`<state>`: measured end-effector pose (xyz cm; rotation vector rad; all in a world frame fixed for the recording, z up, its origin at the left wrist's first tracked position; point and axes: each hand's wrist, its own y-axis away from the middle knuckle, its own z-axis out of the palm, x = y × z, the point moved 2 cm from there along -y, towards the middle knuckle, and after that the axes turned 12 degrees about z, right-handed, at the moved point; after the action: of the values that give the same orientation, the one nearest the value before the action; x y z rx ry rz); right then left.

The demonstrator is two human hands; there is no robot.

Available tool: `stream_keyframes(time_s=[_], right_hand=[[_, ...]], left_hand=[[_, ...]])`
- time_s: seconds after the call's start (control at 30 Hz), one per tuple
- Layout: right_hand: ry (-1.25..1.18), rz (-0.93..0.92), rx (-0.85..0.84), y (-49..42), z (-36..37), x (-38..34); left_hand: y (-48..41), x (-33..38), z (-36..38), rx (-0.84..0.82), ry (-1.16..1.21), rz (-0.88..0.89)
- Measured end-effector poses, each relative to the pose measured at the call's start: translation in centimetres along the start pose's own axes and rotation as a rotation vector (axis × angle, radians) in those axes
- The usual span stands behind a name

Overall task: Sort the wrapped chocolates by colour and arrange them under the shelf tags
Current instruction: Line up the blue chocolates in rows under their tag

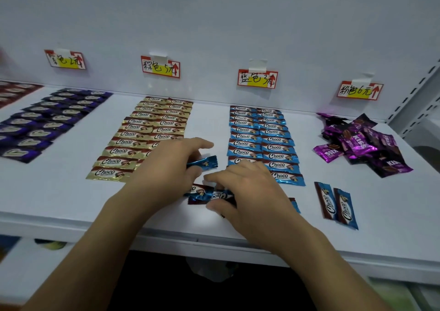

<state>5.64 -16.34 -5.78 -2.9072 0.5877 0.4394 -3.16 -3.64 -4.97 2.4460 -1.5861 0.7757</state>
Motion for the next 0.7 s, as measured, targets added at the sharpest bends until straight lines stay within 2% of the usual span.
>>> stream_keyframes(time_s=[0.23,0.33,0.43,0.53,0.6,0.7], right_hand=[[-0.038,0.098,-0.049,-0.4,-1.2,1.1],[-0.074,0.139,-0.044,0.0,-2.0,2.1],[-0.269,0.229,0.068,1.0,-2.6,3.7],[-0.546,0.303,0.138,1.7,-3.0,5.0],[-0.669,0.332,0.161,2.0,-3.1,5.6],[-0.773,0.371,0.182,2.1,-3.2,6.0]], left_hand=[[0.2,-0.3,-0.1,0.142,-0.014,0.062],[0.3,-0.2,0.1,0.234,-0.015,0.195],[0.9,-0.1,0.0,0.378,-0.082,0.412],[1.7,0.3,0.2,0.433,0.022,0.527],[1.8,0.7,0.6,0.424,0.071,0.535],[1.8,1.2,1.1,0.416,0.231,0.422]])
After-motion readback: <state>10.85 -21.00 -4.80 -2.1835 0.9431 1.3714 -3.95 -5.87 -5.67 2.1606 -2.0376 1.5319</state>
